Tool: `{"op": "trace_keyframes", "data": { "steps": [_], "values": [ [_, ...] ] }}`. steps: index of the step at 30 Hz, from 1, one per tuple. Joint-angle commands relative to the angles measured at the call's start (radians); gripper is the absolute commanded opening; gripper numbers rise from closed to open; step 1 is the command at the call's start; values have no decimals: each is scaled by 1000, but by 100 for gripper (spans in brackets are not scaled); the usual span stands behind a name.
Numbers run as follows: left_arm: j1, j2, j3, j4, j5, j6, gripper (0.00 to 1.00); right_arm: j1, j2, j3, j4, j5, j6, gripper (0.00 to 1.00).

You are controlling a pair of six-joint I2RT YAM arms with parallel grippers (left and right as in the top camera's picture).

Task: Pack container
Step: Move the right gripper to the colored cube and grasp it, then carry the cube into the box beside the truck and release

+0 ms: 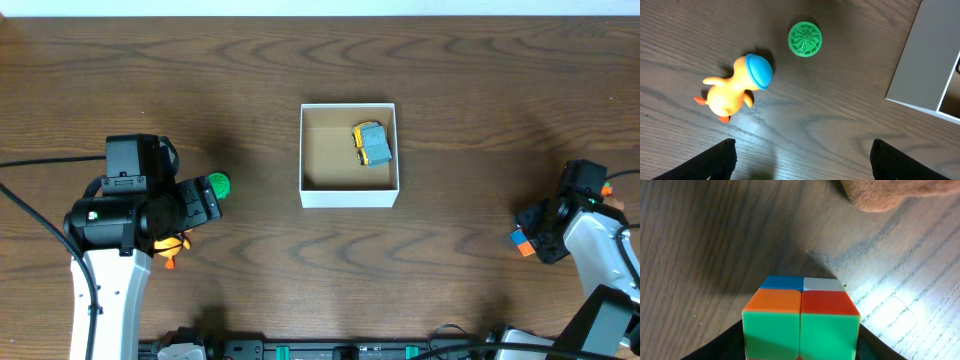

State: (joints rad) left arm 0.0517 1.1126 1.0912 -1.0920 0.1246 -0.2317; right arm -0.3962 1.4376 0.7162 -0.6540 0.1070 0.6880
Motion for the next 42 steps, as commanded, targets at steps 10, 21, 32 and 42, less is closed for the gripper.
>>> {"op": "trace_keyframes", "data": {
  "steps": [10,21,32,42],
  "values": [
    [5,-2,18,0,-5,9,86,6,-8,9,-36,-21,2,1],
    [5,-2,18,1,-5,9,86,362,-136,346,-143,-119,-288,1],
    [5,-2,18,0,-5,9,86,896,-79,467,0,-134,-525,1],
    [5,-2,18,0,-5,9,86,945,169,467,37,-133,-466,1]
  ]
}}
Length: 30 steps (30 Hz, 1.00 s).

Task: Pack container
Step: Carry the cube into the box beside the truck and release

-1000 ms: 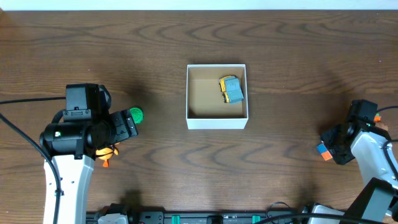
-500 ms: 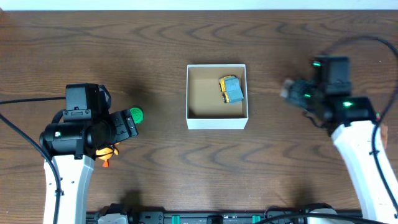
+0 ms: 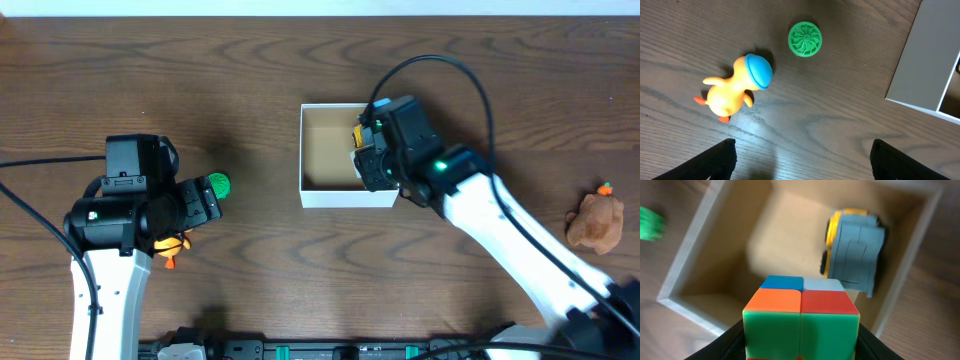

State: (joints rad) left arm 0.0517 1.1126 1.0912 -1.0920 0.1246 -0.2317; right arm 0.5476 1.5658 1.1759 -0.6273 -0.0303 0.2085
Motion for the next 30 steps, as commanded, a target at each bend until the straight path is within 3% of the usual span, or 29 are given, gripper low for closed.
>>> {"op": "trace_keyframes", "data": {
  "steps": [1,10,13,14,21,24,30],
  "values": [
    [5,-2,18,0,-5,9,86,0,56,8,11,5,23,1],
    [5,-2,18,0,-5,9,86,-1,122,8,-7,7,49,3],
    [5,-2,18,0,-5,9,86,-1,122,8,-21,8,48,15],
    [5,-2,18,0,-5,9,86,-1,122,8,-21,8,48,26],
    [5,-2,18,0,-5,9,86,-1,122,8,-20,39,49,39],
    [5,-2,18,0,-5,9,86,-1,122,8,-19,49,49,56],
    [5,-2,18,1,-5,9,86,-2,122,8,-11,61,49,62]
  ]
}}
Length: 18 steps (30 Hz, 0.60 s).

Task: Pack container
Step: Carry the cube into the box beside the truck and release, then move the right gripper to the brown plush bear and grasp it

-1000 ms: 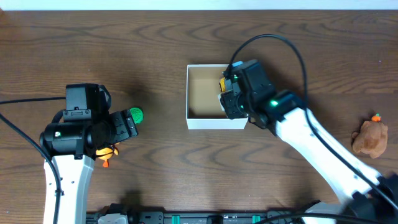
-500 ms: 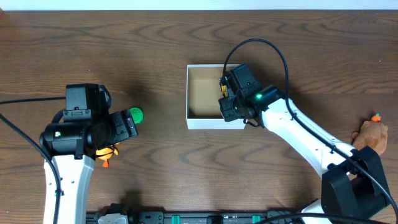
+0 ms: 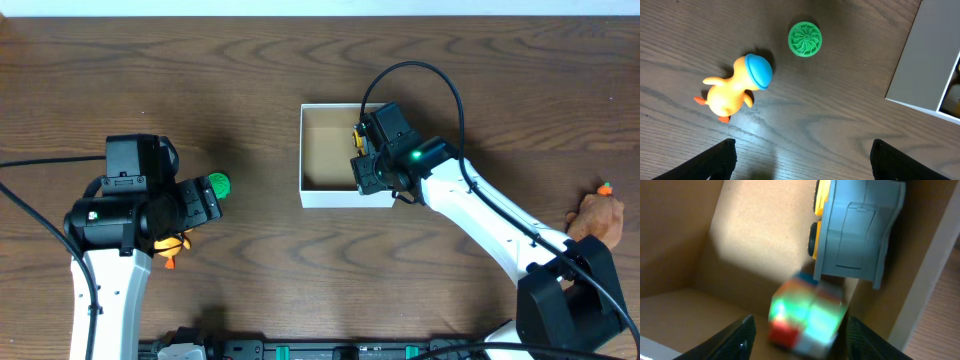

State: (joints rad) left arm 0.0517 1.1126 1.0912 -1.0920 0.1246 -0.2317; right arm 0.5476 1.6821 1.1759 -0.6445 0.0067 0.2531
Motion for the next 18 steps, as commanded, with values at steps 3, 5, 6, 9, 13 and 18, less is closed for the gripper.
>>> {"op": "trace_keyframes", "data": {
  "steps": [3,5,6,9,13,18],
  "values": [
    [5,-2,18,0,-5,9,86,-1,5,8,10,24,4,62],
    [5,-2,18,0,-5,9,86,-1,5,8,18,28,4,61],
    [5,-2,18,1,-5,9,86,-1,3,10,22,32,4,60],
    [5,-2,18,0,-5,9,86,-2,-11,36,14,65,5,59],
    [5,-2,18,0,-5,9,86,-35,-67,127,-63,166,63,59],
    [5,-2,18,0,-5,9,86,-198,-178,248,-267,293,228,91]
  ]
}}
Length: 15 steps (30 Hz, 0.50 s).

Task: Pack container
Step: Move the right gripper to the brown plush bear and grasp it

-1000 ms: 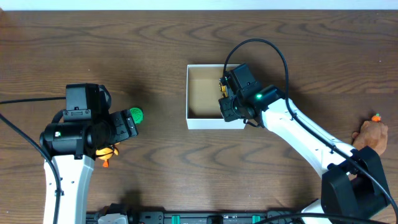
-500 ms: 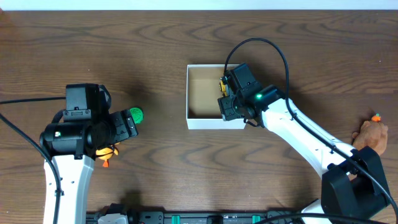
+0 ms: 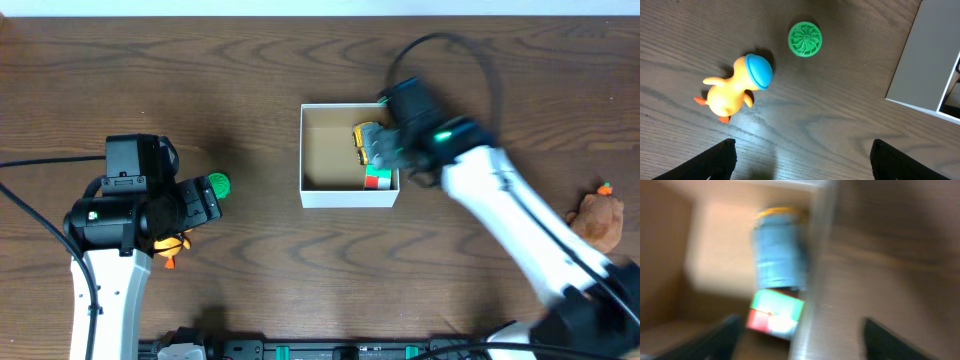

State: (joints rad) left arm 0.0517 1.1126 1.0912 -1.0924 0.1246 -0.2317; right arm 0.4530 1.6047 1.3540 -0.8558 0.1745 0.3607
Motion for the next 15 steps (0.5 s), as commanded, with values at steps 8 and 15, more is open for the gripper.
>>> {"op": "trace_keyframes", "data": {
  "steps": [8,15],
  "values": [
    [5,-2,18,1,-5,9,86,-649,-196,78,-263,-2,127,99],
    [5,-2,18,2,-5,9,86,-1068,-134,-17,-234,-52,-37,99]
  ]
}}
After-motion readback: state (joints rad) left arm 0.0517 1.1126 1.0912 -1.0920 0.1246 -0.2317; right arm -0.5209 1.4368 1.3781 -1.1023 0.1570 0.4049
